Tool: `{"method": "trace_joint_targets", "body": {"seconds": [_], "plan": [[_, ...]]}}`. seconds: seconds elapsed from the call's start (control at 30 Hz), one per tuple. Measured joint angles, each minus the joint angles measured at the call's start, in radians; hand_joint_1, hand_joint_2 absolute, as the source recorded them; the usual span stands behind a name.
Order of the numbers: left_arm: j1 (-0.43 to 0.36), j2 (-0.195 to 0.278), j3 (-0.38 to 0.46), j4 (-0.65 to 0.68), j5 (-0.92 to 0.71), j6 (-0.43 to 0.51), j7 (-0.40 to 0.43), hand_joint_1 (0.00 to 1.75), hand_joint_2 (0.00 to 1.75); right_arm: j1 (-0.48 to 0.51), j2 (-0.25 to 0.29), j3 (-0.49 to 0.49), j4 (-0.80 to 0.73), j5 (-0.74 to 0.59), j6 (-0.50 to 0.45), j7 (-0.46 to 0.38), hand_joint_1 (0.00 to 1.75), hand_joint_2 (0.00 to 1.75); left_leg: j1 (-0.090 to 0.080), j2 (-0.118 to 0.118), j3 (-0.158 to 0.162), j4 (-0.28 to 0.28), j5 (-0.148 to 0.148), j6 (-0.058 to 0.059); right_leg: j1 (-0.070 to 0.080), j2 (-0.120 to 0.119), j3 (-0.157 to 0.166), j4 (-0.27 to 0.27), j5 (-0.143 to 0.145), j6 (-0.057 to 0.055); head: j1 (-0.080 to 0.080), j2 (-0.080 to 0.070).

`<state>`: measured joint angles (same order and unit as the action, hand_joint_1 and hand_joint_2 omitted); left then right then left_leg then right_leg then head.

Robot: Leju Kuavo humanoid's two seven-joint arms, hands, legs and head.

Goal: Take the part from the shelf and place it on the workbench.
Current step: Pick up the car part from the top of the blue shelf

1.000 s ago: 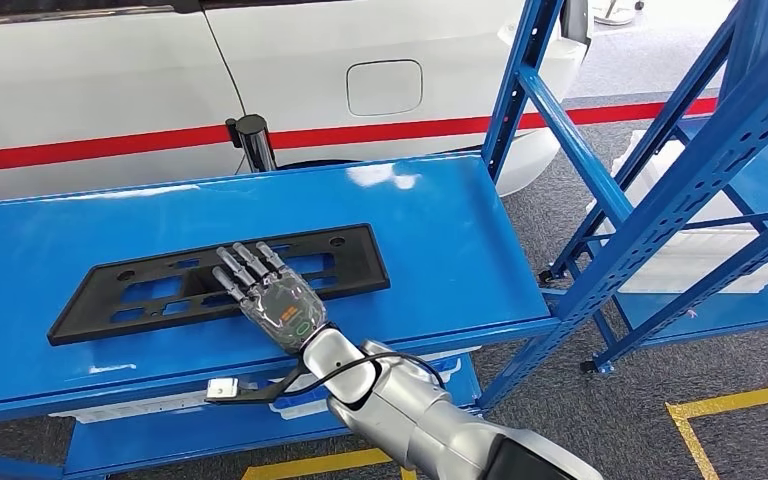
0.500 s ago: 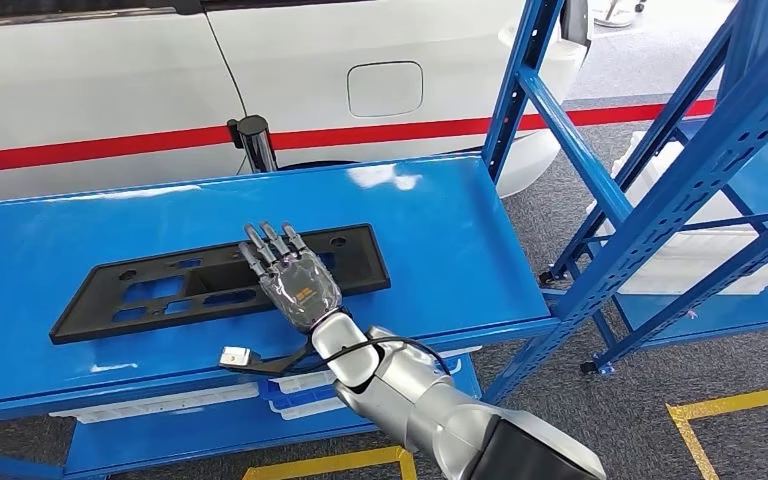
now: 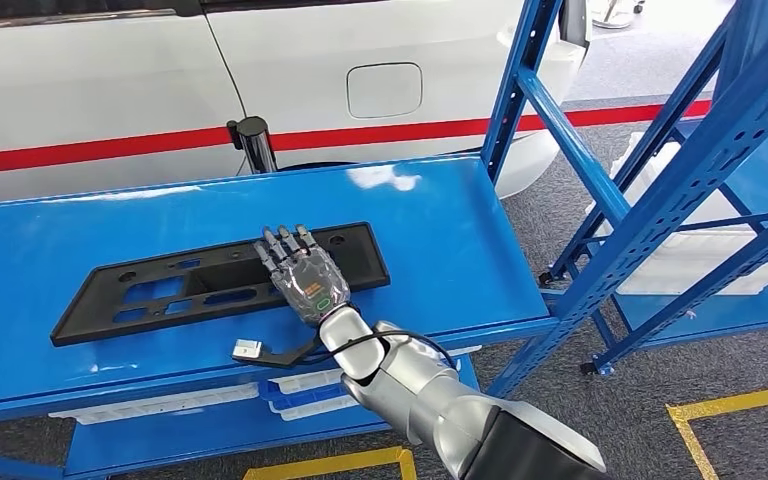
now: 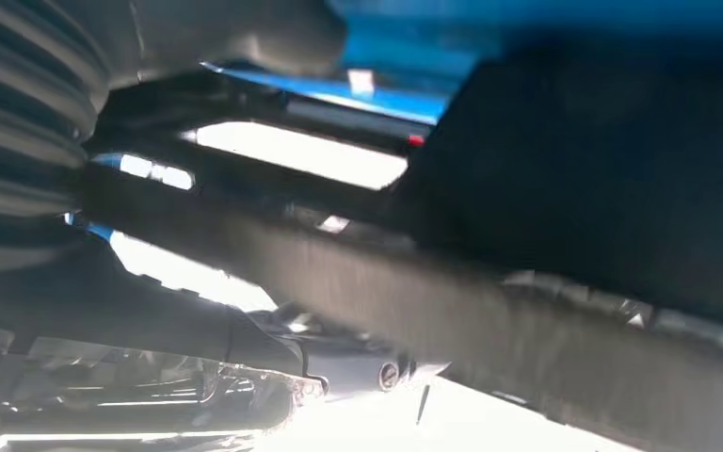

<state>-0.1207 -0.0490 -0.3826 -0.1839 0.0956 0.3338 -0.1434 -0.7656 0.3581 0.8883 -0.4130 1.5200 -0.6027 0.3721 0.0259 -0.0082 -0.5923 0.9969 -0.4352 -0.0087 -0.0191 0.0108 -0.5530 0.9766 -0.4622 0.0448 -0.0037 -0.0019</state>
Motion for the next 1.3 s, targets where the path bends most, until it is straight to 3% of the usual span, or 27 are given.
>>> {"method": "trace_joint_targets", "body": {"seconds": [0.3, 0.53, 0.63, 0.8, 0.9, 1.03, 1.17, 1.3], "plan": [[0.000, -0.001, 0.000, 0.000, 0.002, 0.001, 0.000, 0.00, 0.00, 0.000, 0.001, -0.004, 0.019, -0.002, -0.008, -0.015, 1.75, 1.75, 0.000, 0.000, 0.000, 0.000, 0.000, 0.000, 0.000, 0.000, 0.003, 0.000, 0.000, 0.000, 0.000, 0.000], [0.000, -0.002, 0.000, 0.000, 0.006, 0.002, -0.009, 0.00, 0.00, 0.003, 0.001, -0.016, 0.019, -0.055, -0.049, -0.075, 1.75, 1.75, 0.000, 0.000, -0.001, 0.000, 0.000, 0.000, 0.000, 0.000, 0.002, 0.000, 0.000, 0.000, 0.000, 0.000], [0.001, -0.003, 0.000, 0.000, 0.005, 0.011, -0.020, 0.00, 0.00, 0.010, 0.001, -0.029, 0.009, -0.126, -0.076, -0.135, 1.75, 1.75, 0.000, 0.000, -0.001, 0.000, 0.000, 0.000, 0.000, 0.000, 0.003, 0.000, 0.000, 0.000, 0.000, 0.000], [0.006, -0.004, 0.000, 0.000, 0.006, 0.033, -0.033, 0.00, 0.00, 0.038, 0.001, -0.131, -0.128, -0.300, -0.085, -0.344, 1.75, 1.75, 0.000, 0.000, -0.003, 0.000, 0.000, 0.000, 0.000, 0.000, 0.001, 0.000, 0.000, 0.000, 0.000, 0.000], [0.013, -0.004, 0.001, 0.000, 0.010, 0.040, -0.039, 0.00, 0.00, 0.034, 0.003, -0.190, -0.212, -0.396, -0.087, -0.390, 1.75, 1.75, 0.000, -0.001, -0.005, 0.000, 0.000, 0.000, 0.000, 0.000, 0.000, 0.000, 0.000, 0.000, 0.000, 0.000], [0.018, -0.005, 0.001, 0.000, 0.011, 0.043, -0.040, 0.00, 1.75, 0.032, 0.003, -0.234, -0.277, -0.431, -0.088, -0.410, 1.75, 1.75, 0.000, 0.000, -0.006, 0.000, 0.000, 0.000, 0.001, 0.001, -0.001, 0.001, 0.000, 0.000, 0.000, 0.000], [0.019, -0.005, 0.003, 0.000, 0.012, 0.055, -0.040, 0.00, 1.75, 0.048, 0.003, -0.258, -0.334, -0.512, -0.088, -0.476, 1.75, 1.75, 0.000, 0.000, -0.007, 0.000, 0.000, 0.000, 0.001, 0.000, -0.002, 0.001, 0.000, 0.000, 0.000, 0.000], [0.019, -0.005, 0.003, 0.000, 0.013, 0.056, -0.041, 0.00, 1.75, 0.049, 0.003, -0.261, -0.343, -0.530, -0.088, -0.486, 1.75, 1.75, 0.000, 0.000, -0.008, 0.000, 0.000, 0.000, 0.001, 0.000, -0.002, 0.001, 0.000, 0.000, 0.000, 0.000]]}}
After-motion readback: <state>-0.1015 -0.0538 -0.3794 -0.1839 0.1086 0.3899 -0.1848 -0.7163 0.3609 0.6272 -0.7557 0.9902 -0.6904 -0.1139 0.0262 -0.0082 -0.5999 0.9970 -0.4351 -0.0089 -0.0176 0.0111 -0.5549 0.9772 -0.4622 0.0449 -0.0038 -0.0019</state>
